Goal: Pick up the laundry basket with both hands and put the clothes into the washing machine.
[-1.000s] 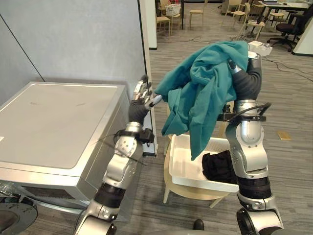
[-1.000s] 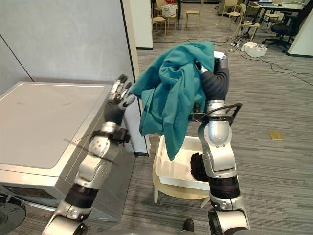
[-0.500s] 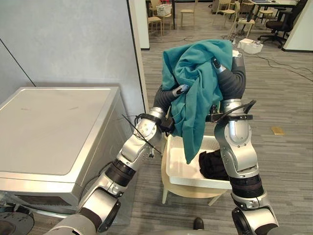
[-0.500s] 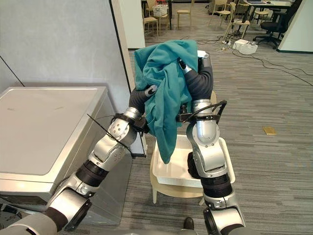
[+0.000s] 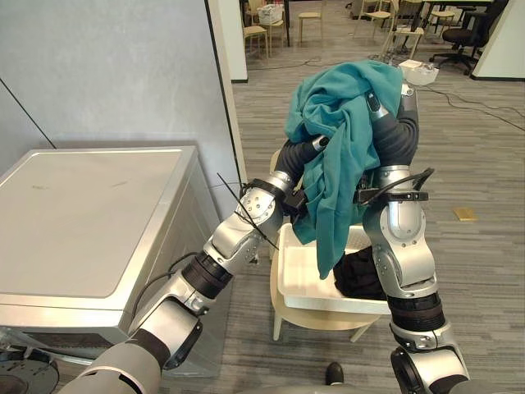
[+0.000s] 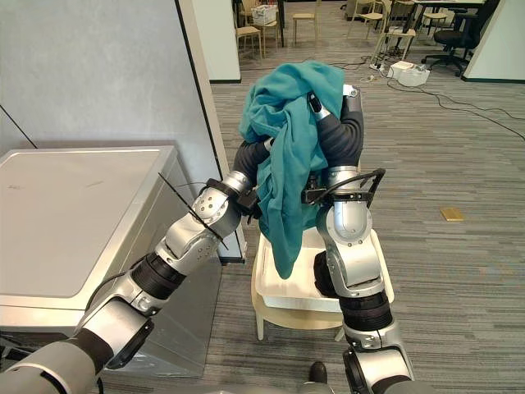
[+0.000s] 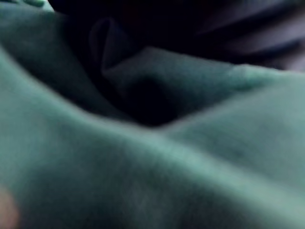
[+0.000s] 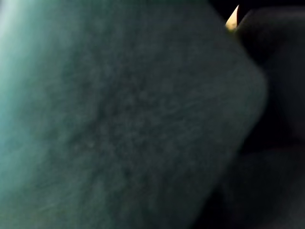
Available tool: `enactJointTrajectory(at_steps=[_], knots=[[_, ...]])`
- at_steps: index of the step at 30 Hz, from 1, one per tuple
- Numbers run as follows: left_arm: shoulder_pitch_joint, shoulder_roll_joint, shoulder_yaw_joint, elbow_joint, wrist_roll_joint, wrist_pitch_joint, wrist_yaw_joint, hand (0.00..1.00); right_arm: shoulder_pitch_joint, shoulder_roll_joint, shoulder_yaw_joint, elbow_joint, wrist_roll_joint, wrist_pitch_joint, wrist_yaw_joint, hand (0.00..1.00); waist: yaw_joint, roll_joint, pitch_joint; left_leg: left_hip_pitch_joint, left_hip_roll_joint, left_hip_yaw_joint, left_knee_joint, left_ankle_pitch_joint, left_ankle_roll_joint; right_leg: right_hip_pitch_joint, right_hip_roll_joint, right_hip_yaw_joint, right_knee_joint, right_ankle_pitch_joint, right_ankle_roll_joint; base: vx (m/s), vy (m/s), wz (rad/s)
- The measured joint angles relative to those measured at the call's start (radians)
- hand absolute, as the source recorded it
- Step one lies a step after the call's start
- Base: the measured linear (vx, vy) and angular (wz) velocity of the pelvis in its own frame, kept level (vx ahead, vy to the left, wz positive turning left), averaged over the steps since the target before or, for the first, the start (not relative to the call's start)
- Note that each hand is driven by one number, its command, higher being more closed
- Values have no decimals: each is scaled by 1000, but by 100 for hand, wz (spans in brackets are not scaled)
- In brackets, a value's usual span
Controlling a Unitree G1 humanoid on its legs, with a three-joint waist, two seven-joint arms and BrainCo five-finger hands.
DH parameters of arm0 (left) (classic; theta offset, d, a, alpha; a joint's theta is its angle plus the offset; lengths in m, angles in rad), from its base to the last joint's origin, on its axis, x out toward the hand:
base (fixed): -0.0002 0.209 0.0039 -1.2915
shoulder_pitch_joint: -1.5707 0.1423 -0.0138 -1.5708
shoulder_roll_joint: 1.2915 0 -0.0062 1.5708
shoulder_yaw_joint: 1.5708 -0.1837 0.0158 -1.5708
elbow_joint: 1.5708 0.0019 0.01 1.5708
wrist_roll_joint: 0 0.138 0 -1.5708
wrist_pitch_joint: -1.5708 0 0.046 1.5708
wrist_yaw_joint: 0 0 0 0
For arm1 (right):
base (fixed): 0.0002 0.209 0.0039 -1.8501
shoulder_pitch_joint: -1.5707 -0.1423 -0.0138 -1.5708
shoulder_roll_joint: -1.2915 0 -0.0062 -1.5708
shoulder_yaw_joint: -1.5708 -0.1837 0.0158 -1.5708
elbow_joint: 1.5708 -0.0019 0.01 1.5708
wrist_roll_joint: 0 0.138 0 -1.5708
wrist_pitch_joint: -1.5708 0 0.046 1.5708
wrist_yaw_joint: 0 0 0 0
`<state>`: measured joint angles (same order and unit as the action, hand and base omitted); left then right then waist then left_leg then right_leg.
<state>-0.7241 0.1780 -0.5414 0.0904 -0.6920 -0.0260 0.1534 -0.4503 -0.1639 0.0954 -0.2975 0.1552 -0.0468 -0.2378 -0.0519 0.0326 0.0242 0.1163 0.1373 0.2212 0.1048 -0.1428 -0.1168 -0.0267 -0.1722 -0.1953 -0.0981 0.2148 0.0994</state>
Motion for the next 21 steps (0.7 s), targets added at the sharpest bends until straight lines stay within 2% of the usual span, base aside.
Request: enactJointTrajectory(at_steps=[1,7,11,15,16,18,20,21], knots=[[0,-2,0,0,-5,0,0,100,9,1,0,0,0,0,-1,0,-1,0,0,0,0,0,0,0,0,0,0,0,0,0,0,0,0,0],[0,-7,3,0,-13,0,1,100,56,5,-20,-1,-1,-1,-1,0,-12,0,0,2,0,0,0,0,0,3,0,1,0,0,1,0,0,0],[2,-7,67,-6,-13,3,1,100,133,6,-63,-5,-1,-2,9,0,-14,1,1,4,0,3,0,0,0,3,1,6,0,1,1,0,0,-1],[70,0,279,-103,-13,-10,24,100,215,8,-169,-56,-1,-2,18,0,-17,18,17,26,2,34,-3,-6,1,3,8,34,0,3,1,-9,-2,-23],[132,14,375,-165,-11,-23,35,100,254,8,-234,-94,-1,-3,18,0,-18,24,19,35,5,46,-3,-11,0,3,14,44,0,3,1,-20,-10,-31],[218,38,509,-247,-3,-31,55,100,309,8,-322,-140,-1,-5,17,0,-19,24,20,39,9,59,0,-18,-4,0,20,61,0,3,0,-15,-11,-23],[305,44,635,-335,1,-61,76,100,365,9,-382,-171,-2,-14,17,0,-19,24,19,43,11,70,0,-21,-6,-4,23,65,0,3,0,-6,-5,-14],[329,44,666,-360,2,-69,83,100,382,10,-395,-177,-2,-14,17,0,-18,24,20,44,11,73,0,-22,-7,-4,24,67,0,3,0,1,-5,-10]])
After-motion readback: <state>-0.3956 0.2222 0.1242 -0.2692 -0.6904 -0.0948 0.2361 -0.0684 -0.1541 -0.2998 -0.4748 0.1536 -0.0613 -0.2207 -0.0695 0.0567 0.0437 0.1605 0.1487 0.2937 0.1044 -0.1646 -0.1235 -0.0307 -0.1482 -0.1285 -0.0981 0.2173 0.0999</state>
